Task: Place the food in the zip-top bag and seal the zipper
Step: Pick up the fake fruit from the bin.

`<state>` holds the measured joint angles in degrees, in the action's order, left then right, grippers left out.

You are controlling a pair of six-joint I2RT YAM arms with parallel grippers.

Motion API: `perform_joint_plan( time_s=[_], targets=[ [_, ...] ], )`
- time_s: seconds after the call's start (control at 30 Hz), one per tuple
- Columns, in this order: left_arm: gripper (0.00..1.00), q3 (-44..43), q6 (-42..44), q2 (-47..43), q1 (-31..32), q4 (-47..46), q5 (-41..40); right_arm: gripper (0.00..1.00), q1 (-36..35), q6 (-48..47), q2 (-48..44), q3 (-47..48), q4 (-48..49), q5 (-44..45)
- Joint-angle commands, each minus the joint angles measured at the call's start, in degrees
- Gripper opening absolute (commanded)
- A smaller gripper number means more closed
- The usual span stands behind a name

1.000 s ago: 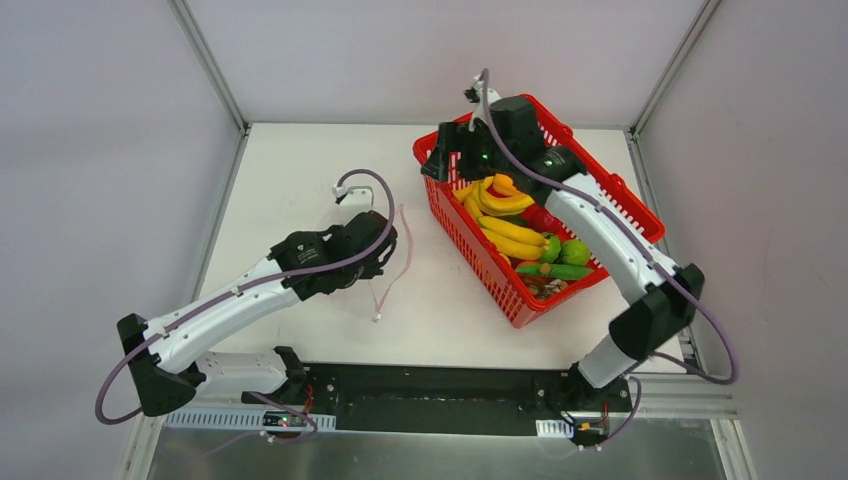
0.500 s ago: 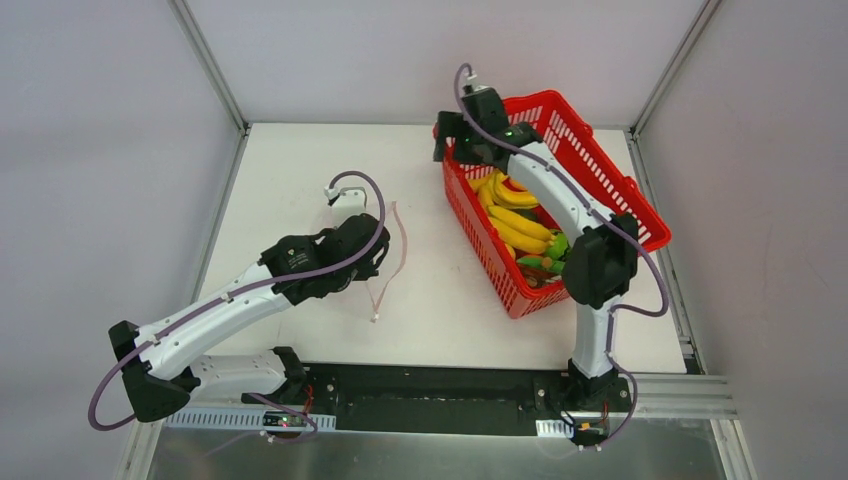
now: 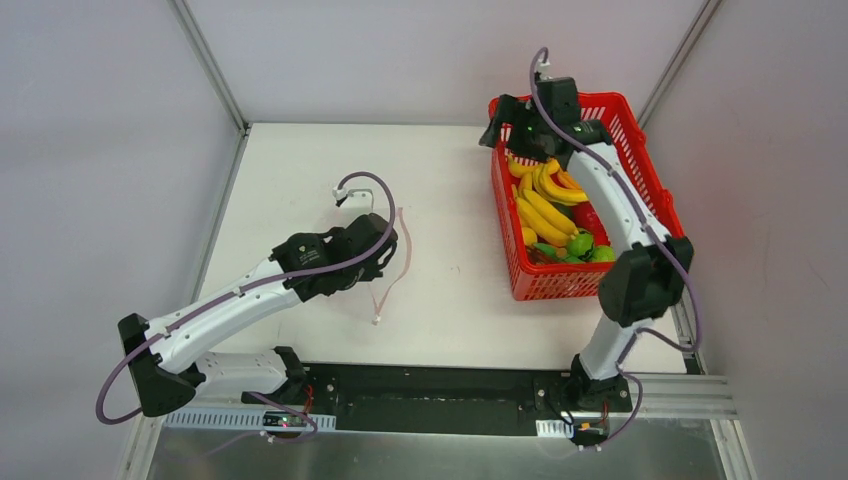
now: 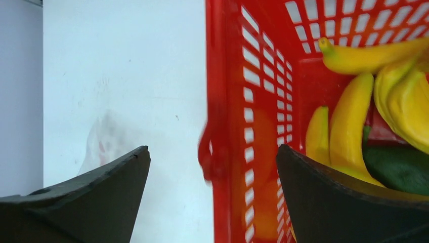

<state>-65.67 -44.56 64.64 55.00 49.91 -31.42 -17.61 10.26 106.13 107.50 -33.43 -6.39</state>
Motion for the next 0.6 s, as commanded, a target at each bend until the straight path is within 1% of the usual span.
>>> perform_joint_plan(
  time_s=[0.0,0.07,0.13,0.17,0.23,0.37,0.43,0.5,0.57],
  targets=[
    [0.00,-1.0,-0.4,0.3,-0.5,-0.5,1.0,0.97,6.5,-0.3,-14.9,-11.1,8.3,-2.4],
    [0.00,-1.0,-0.2,0.2,-0.6,-0.9,1.4,0.94,10.9,-0.6,-19.0,-17.2,12.1,-4.4],
    [0.00,-1.1,0.1,0.3,-0.5,-1.1,1.7,0.93,15.8,-3.1,-20.6,-22.7,14.5,-9.3],
    [0.00,-1.3,0.5,0.4,-0.5,-1.1,1.9,0.94,17.2,-5.5,-20.5,-24.5,14.5,-13.5],
    [0.00,-1.7,1.2,0.6,-0.6,-1.1,2.3,0.94,20.7,-10.6,-19.4,-26.5,12.8,-16.0],
    [0.00,-2.2,2.4,0.9,-0.5,-0.7,2.7,0.95,23.0,-18.3,-14.3,-26.9,8.4,-17.7],
    [0.00,-2.4,2.8,1.3,-0.6,-0.8,3.0,0.92,22.9,-22.2,-11.1,-24.9,3.4,-19.1],
    [0.00,-3.0,3.2,1.7,-0.5,-0.5,3.4,0.92,22.9,-25.8,-8.7,-23.8,-0.9,-20.4],
    [0.00,-3.1,3.4,2.0,-0.5,-0.4,3.6,0.93,22.7,-30.3,-7.4,-25.2,-1.2,-20.7]
  ],
)
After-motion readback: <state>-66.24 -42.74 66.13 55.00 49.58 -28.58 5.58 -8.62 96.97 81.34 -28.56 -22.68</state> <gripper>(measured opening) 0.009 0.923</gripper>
